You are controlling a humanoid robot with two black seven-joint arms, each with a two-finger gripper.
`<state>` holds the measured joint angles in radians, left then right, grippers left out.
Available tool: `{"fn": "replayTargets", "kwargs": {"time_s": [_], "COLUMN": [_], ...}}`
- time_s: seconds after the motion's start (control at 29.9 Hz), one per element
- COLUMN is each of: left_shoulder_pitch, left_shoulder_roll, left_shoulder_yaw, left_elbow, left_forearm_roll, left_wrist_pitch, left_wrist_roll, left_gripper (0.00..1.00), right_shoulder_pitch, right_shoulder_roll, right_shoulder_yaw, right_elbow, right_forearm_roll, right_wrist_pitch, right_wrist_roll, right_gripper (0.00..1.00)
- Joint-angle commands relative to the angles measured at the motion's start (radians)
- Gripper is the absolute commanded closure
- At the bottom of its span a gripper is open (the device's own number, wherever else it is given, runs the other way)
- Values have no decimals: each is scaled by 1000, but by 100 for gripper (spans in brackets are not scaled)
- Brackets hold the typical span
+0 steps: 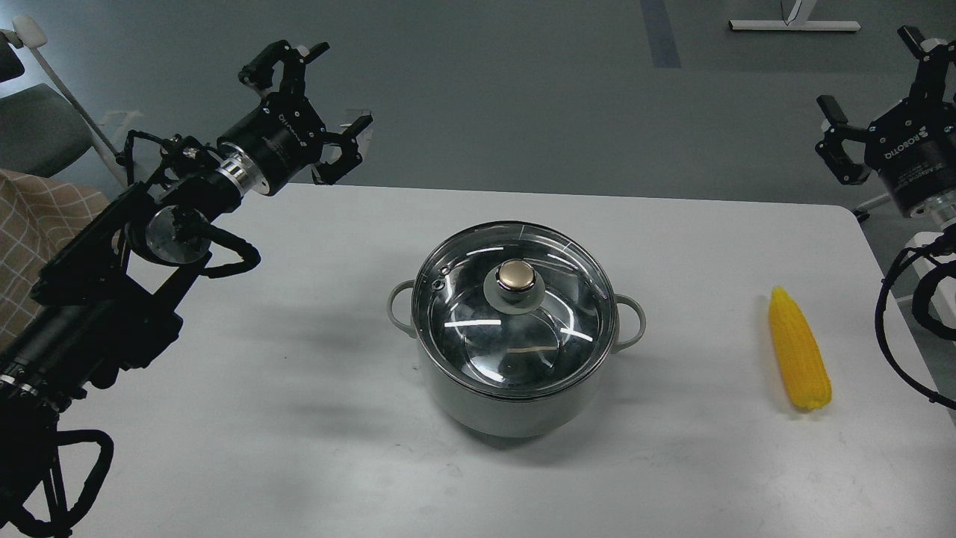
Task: Open pot and put corn in
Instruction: 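Raise the left gripper and open it above the pot lid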
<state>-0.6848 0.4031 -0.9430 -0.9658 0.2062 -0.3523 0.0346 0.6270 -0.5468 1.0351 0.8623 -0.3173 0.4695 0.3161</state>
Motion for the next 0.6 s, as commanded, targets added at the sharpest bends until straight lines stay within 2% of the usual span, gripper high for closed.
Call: {"fn": "replayTargets", "kwargs": {"time_s": [0.0, 0.2, 0.43, 0.57], "left_shoulder_pitch": [1, -1, -1, -7], "left_shoulder_roll": [-7, -7, -38, -41], "left_shoulder_yaw": [3, 0, -77, -129], "left_elbow": [-1, 1, 24, 76], "left_forearm_roll": [42, 64, 24, 24], "left_wrist_pitch": [0, 0, 3, 12], "left_wrist_roll": [-4, -5, -9, -12], "left_gripper": [1, 1, 1, 1], "right_shoulder_pitch": [-1, 0, -1, -1], "right_shoulder_roll": [2, 13, 21, 27], "right_shoulder_yaw": [0, 0, 0, 0], "right_elbow": [0, 0, -2, -5], "right_forearm_roll": [0, 0, 0, -2], "right_wrist_pitch": [-2, -2, -2, -2], "right_wrist_roll": [0, 0, 0, 0], "right_gripper": [0, 0, 0, 0]}}
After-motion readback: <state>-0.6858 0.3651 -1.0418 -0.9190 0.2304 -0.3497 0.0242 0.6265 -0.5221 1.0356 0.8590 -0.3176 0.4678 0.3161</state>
